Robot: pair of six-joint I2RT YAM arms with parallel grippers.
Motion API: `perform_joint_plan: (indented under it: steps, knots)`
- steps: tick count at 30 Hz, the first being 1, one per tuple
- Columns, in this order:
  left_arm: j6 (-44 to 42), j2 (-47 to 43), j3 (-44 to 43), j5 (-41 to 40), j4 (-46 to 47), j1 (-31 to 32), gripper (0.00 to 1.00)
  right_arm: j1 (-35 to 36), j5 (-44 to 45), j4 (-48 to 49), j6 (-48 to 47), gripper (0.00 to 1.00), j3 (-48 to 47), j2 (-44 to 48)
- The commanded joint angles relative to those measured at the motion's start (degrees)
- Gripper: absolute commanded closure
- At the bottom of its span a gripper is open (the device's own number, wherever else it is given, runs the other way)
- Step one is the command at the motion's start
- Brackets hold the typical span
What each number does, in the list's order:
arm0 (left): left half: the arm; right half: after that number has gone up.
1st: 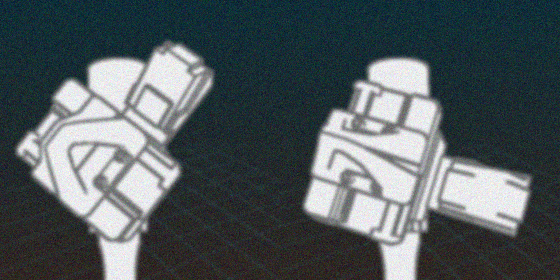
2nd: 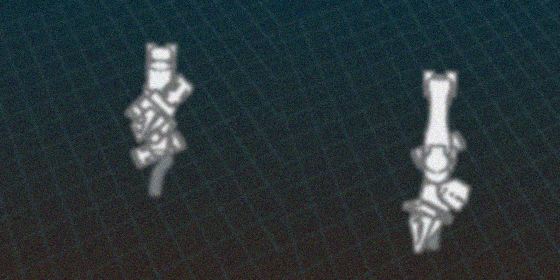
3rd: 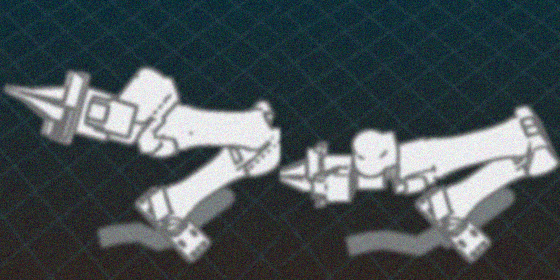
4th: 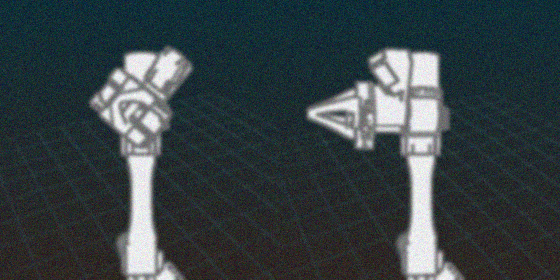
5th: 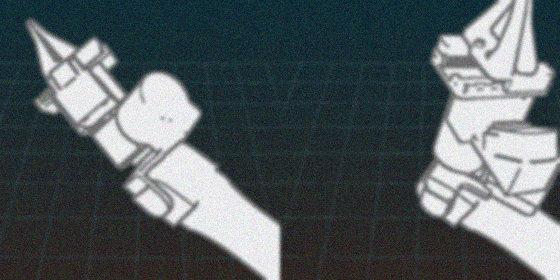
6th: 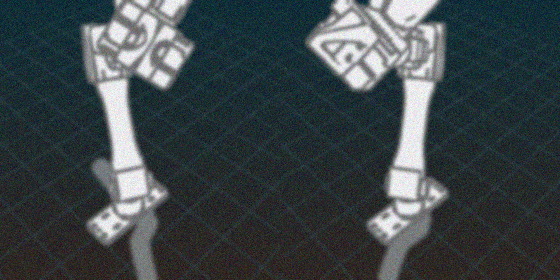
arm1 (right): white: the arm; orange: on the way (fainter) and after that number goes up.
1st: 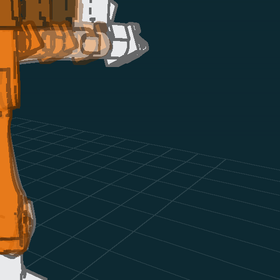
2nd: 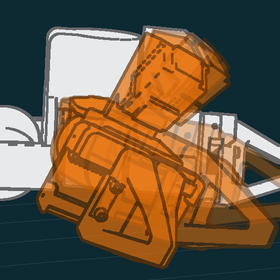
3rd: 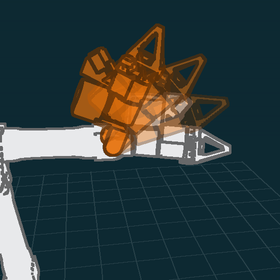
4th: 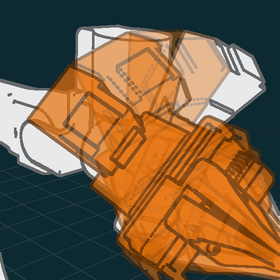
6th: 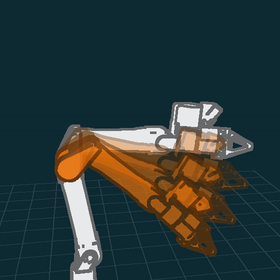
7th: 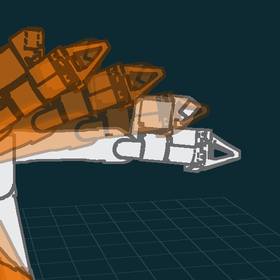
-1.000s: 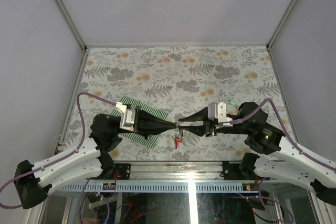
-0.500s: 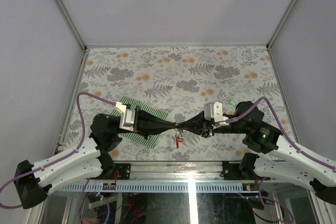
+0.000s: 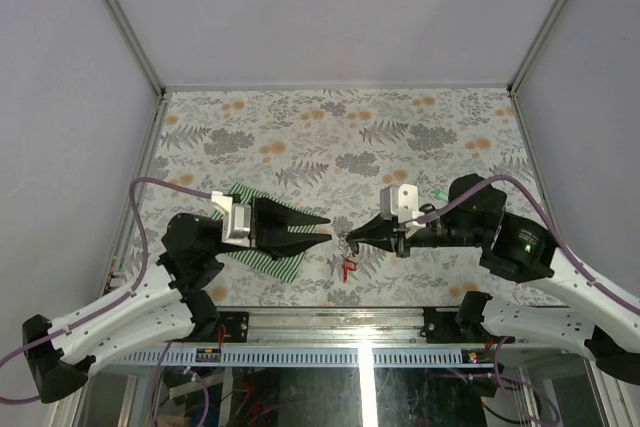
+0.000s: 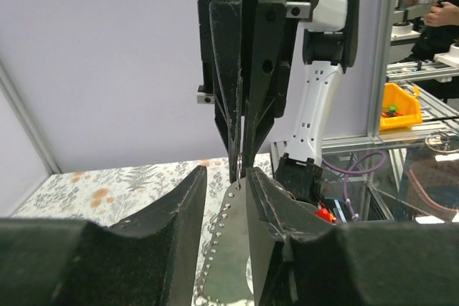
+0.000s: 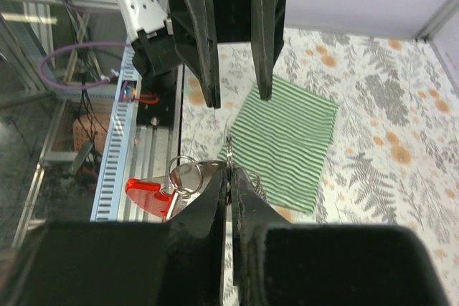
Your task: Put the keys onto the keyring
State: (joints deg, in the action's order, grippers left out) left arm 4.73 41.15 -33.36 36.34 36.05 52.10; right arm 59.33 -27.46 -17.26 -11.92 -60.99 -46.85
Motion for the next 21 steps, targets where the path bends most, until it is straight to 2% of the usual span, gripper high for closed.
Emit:
perform_joint_plan:
  steps: [1,11,16,21]
  knots:
    - [-2.11,-0.88,-2.33,-6.64,-6.14,0.35,0.7,0.32,5.6,-15.58,-5.21,1.0,-9.49,-3.71]
    - [-1.69,2.95,-2.71,-7.04,-11.84,0.29,0.67,0.38,15.47,-37.32,-6.7,1.0,-22.11,-14.93]
    - [-2.1,4.71,-1.79,-4.1,-10.53,0.33,0.67,0.35,15.76,-43.18,-7.2,1.0,-26.38,-19.11]
    - [-3.29,6.73,-1.45,-1.89,-8.14,0.29,0.64,0.31,12.24,-45.65,-8.16,1.0,-28.91,-22.81]
